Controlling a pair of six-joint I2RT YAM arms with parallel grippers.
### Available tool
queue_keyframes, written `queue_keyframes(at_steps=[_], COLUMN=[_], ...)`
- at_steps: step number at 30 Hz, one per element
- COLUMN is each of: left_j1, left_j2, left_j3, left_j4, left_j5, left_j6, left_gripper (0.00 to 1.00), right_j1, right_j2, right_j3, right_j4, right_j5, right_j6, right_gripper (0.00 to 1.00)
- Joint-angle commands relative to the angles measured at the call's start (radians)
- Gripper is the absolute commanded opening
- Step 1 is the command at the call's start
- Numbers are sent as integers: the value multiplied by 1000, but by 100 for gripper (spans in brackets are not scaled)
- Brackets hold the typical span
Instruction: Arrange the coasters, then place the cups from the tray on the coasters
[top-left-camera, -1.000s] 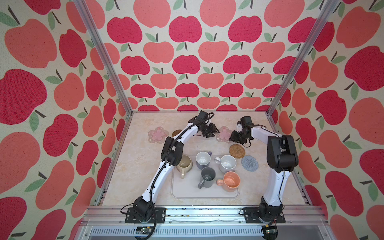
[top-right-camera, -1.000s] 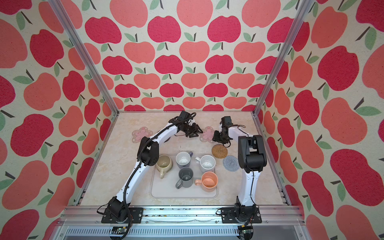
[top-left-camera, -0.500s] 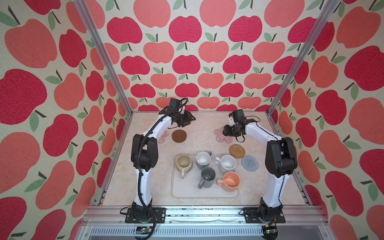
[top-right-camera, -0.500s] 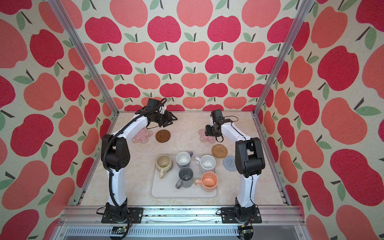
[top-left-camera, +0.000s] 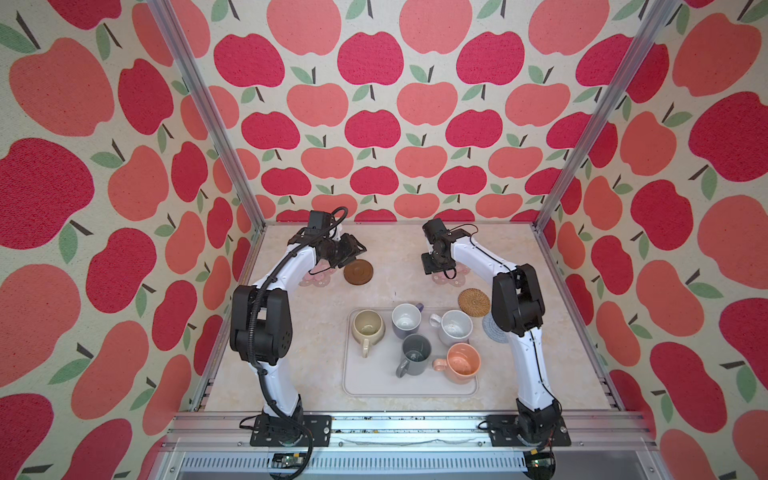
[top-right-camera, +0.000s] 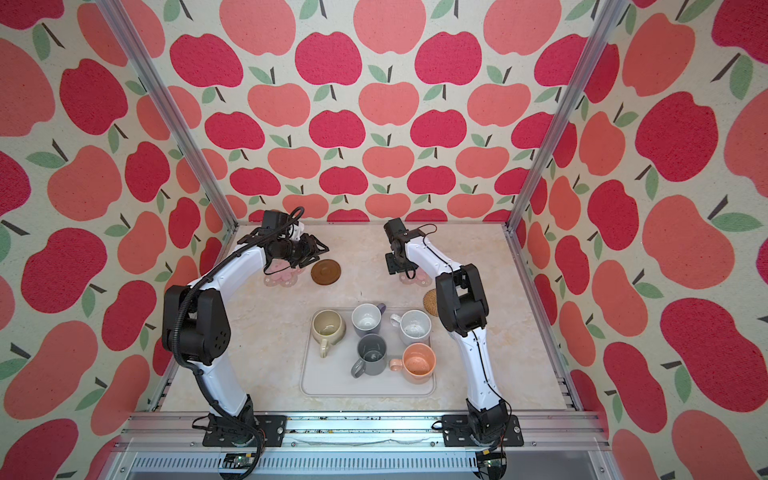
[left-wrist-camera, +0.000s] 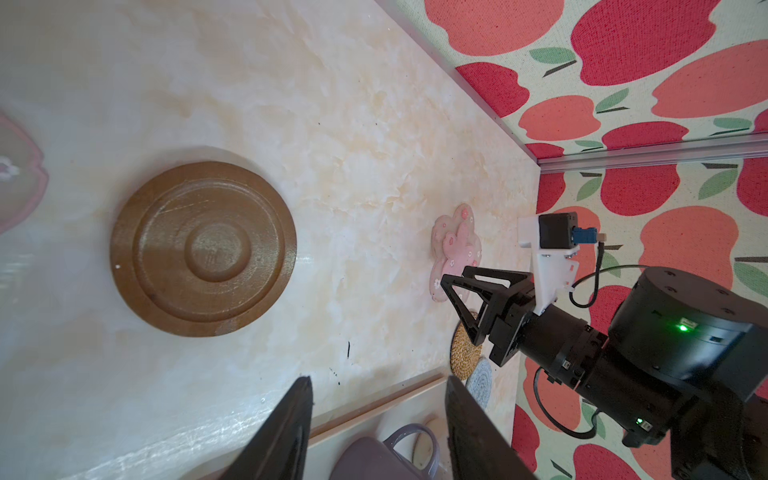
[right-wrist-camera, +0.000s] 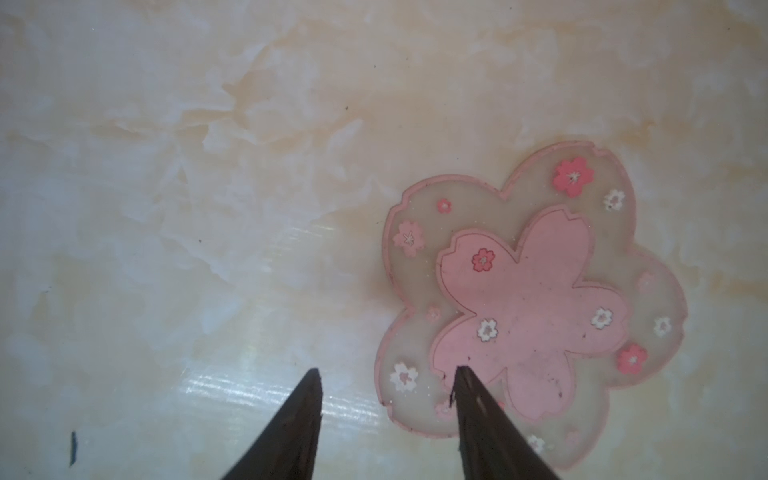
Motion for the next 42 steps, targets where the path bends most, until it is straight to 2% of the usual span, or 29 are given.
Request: queue_keyframes(at_steps=[1, 12, 19, 24, 29, 42], left_j1=[10, 51, 60, 61, 61, 60], left_j2=[-37, -50, -51, -47, -37, -25], left_j3=[-18, -72, -89, -87, -87, -88], left_j4=[-11, 22, 26, 28, 29, 22], left_j5=[7, 42, 43, 46, 49, 42], left_j6=[43, 39, 36, 31, 28, 26], left_gripper=[54, 54, 54, 54, 54, 54], right_j1=[4, 5, 5, 4, -7, -107], right_j2=[42, 110, 133, 146, 148, 90], right_j3=[65, 129, 152, 153, 135, 4], right_j4=[-115, -174, -166, -175, -177, -106], right_j5=[73, 152, 112, 125, 132, 60], right_j6=[1, 32, 34, 33, 34, 85], right_gripper=[54, 54, 55, 55, 55, 53])
